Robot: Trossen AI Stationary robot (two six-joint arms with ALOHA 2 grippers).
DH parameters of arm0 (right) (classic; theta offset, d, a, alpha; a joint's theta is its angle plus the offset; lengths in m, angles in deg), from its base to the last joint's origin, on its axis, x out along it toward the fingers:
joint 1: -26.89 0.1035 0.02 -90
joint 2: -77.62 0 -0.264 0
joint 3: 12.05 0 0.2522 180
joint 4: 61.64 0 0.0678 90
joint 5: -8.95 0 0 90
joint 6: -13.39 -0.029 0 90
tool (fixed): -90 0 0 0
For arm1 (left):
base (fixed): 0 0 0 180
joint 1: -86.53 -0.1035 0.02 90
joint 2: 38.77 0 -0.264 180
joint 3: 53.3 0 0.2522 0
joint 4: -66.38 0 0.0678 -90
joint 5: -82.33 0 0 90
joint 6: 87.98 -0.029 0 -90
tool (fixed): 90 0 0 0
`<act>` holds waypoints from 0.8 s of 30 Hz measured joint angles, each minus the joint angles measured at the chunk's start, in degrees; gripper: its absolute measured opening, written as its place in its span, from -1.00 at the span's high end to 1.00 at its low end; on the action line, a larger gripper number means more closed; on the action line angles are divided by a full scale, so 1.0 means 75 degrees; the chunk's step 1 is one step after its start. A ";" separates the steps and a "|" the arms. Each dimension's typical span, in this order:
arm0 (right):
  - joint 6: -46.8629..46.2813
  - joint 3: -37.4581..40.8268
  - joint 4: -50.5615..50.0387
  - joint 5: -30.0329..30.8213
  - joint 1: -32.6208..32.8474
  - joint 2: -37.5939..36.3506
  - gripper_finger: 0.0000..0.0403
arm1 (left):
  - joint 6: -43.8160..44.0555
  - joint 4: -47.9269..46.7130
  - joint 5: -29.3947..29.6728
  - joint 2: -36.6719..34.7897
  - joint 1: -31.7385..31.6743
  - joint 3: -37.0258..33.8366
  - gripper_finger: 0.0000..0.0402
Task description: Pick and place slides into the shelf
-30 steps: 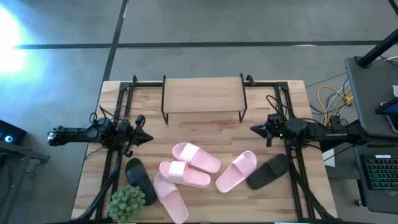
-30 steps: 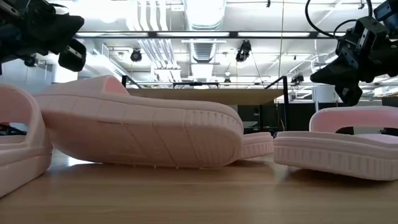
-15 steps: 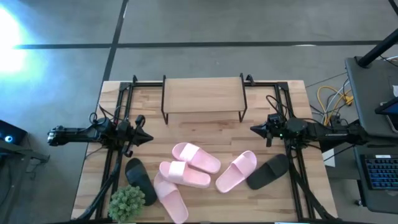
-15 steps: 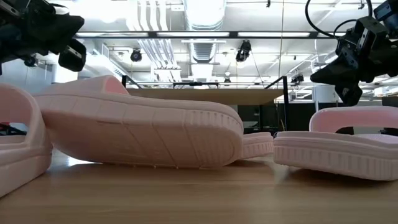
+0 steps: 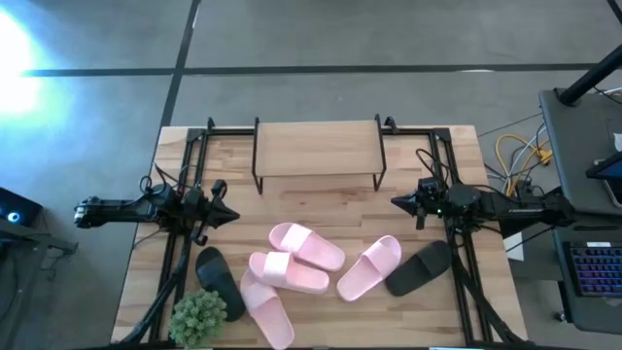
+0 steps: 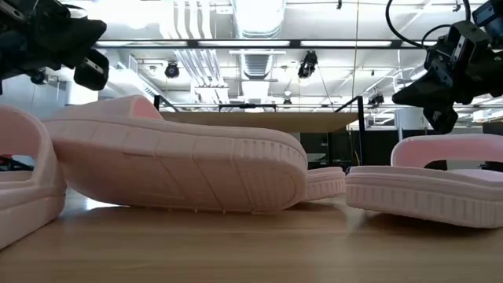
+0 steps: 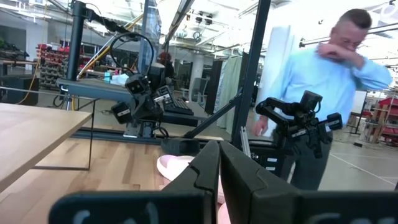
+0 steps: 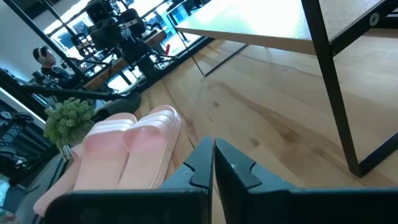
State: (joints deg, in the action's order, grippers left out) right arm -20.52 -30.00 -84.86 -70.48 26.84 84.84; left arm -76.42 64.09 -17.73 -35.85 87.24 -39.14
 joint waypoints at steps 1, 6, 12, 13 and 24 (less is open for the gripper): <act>0.0002 0.0000 0.0003 0.0003 0.0003 -0.0002 0.96 | -0.0002 0.0002 0.0000 -0.0001 0.0002 -0.0002 1.00; 0.0002 0.0000 0.0000 0.0001 0.0001 -0.0002 0.96 | -0.0001 0.0002 0.0000 0.0004 -0.0001 0.0000 1.00; 0.0001 0.0000 0.0001 0.0003 0.0000 -0.0001 0.96 | 0.0001 -0.0001 0.0002 0.0005 0.0000 0.0001 1.00; 0.0001 0.0000 0.0002 0.0002 0.0003 -0.0003 0.96 | 0.0001 0.0002 0.0002 0.0002 -0.0001 -0.0002 1.00; -0.0375 0.0000 0.0817 0.0792 0.0003 -0.0002 0.96 | -0.0002 0.0002 -0.0001 0.0004 0.0002 -0.0002 1.00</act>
State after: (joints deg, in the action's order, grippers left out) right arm -23.33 -30.00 -78.73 -64.54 26.86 84.83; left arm -76.43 64.10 -17.74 -35.82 87.26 -39.15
